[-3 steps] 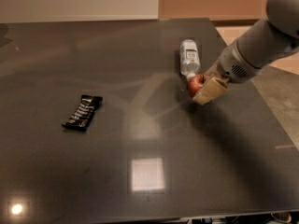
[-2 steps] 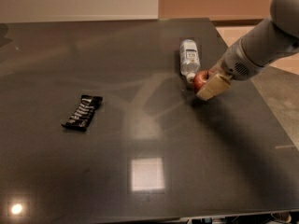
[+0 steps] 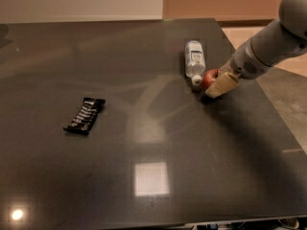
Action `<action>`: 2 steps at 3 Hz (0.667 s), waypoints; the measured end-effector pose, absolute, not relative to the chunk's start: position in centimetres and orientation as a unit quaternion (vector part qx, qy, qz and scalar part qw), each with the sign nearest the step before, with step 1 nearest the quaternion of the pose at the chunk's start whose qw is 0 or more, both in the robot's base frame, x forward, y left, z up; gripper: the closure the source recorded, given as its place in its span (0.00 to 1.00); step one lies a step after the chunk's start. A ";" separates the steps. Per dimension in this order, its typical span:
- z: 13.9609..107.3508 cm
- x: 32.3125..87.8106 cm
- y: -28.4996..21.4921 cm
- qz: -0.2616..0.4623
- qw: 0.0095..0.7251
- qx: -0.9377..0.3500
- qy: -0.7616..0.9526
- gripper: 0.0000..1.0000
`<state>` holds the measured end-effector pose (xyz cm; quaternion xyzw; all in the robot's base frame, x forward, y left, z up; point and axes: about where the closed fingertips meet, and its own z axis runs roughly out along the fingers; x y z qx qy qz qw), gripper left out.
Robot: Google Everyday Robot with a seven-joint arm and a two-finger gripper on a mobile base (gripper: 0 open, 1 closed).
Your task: Move apple near blue plastic bottle
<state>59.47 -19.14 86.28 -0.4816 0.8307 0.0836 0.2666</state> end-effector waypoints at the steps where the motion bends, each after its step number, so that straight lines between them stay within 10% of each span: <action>1: 85.6 60.2 -19.5 0.088 0.262 -0.477 0.835 0.58; 2: 85.2 60.7 -19.6 0.092 0.261 -0.474 0.836 0.36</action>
Offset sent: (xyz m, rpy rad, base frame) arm 0.0177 -0.0101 -0.0127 0.0187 0.0253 -0.0213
